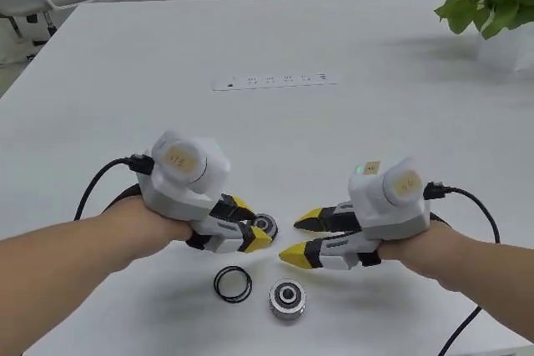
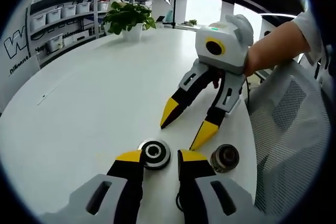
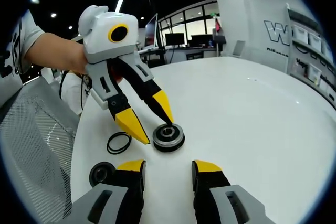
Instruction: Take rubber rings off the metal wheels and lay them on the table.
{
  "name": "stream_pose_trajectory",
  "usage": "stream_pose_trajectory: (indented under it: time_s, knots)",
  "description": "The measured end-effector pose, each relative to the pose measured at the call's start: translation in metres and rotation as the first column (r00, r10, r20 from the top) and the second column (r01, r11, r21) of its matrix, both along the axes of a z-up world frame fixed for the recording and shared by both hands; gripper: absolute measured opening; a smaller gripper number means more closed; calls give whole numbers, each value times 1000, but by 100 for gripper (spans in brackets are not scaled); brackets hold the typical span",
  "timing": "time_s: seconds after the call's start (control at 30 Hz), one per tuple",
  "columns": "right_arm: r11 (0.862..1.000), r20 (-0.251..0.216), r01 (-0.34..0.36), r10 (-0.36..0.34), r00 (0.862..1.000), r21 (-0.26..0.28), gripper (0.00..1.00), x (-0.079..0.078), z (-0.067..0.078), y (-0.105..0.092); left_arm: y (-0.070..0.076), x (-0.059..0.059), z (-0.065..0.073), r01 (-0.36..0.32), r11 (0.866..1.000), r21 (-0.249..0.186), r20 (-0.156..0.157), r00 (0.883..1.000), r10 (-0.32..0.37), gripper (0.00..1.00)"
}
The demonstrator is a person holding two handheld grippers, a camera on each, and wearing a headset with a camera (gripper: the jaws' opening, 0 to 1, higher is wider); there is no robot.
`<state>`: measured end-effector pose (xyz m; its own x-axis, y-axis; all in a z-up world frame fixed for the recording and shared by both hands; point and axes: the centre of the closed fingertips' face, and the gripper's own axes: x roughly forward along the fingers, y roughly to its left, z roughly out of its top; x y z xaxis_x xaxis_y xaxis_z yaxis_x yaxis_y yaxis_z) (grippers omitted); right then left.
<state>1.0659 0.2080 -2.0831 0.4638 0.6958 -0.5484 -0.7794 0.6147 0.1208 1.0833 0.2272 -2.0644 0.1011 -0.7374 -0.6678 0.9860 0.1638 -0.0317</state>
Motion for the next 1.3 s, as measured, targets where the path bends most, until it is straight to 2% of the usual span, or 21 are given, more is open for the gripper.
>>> stream_pose_trajectory:
  time_s: [0.07,0.1,0.17,0.4,0.47,0.6,0.8,1.13,1.23,1.3]
  knots:
    - [1000,1,-1,1,1000,0,33,0,0,0,0,3,-1,0,1000,10,19,1000,-1,19]
    - [1000,2,-1,1,1000,-1,33,0,0,0,1,3,-2,-7,1000,14,8,1000,7,17]
    - [1000,3,-1,1,1000,-1,33,0,0,0,0,6,-1,-17,1000,13,10,1000,17,15]
    - [1000,4,1,-1,1000,0,33,2,0,1,1,10,-2,-31,999,20,38,999,30,9]
    - [1000,3,0,0,1000,-2,33,2,0,1,0,9,-2,-12,1000,25,70,998,10,8]
    - [1000,6,0,0,1000,-1,33,3,2,3,0,8,-2,-28,1000,10,54,998,28,8]
    - [1000,18,4,-4,1000,13,32,9,6,12,-1,9,-3,-33,999,8,71,997,32,8]
    - [1000,25,8,-9,1000,15,31,16,3,25,0,8,-3,-49,999,6,67,997,49,8]
    - [999,23,30,-30,999,14,31,20,1,24,0,8,-3,-53,999,4,66,996,52,8]
    - [998,14,52,-53,998,38,29,22,2,24,0,8,-2,-55,998,3,65,996,55,8]
